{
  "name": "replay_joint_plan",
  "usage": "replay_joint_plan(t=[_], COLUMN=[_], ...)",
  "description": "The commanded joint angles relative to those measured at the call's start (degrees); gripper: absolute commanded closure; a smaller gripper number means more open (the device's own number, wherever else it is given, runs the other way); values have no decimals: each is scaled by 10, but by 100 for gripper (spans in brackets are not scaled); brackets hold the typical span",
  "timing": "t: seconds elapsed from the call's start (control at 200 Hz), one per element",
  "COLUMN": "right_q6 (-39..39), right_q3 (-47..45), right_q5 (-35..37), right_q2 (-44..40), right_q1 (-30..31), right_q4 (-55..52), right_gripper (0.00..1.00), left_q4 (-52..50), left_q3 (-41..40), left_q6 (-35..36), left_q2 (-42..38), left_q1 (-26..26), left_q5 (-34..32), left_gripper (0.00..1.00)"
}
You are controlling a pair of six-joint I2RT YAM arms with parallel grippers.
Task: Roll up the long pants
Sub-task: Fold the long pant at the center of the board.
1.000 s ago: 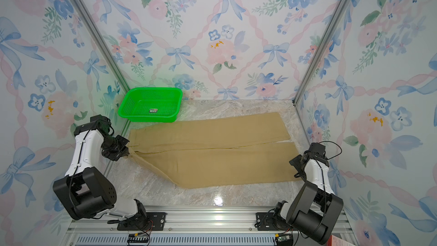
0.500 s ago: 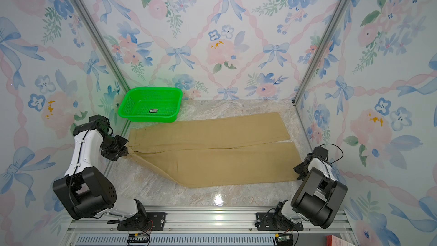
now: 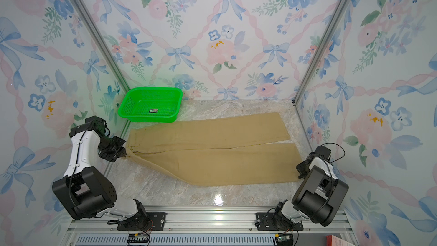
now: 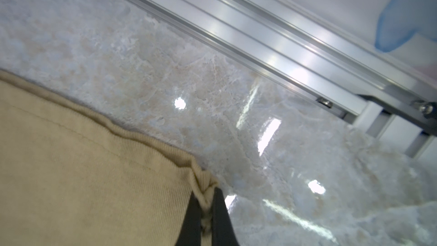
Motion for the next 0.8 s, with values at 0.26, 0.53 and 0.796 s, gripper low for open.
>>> replay_joint_plan(t=[0.26, 0.53, 0.796], right_q6=[140, 224, 245], right_q3=[51, 199, 339], right_q5=[-168, -168, -117], right_q2=[-168, -87, 68], right_q1=[-4, 65, 169], right_q4=[-44, 18, 42], right_gripper=[100, 100, 100], left_q4=[18, 167, 208], left_q3=[-47, 5, 162], left_q6=[-23, -150, -189], left_q2=[-150, -78, 122], left_q1=[73, 98, 74], left_q5=[158, 204, 175], left_gripper=[100, 100, 100])
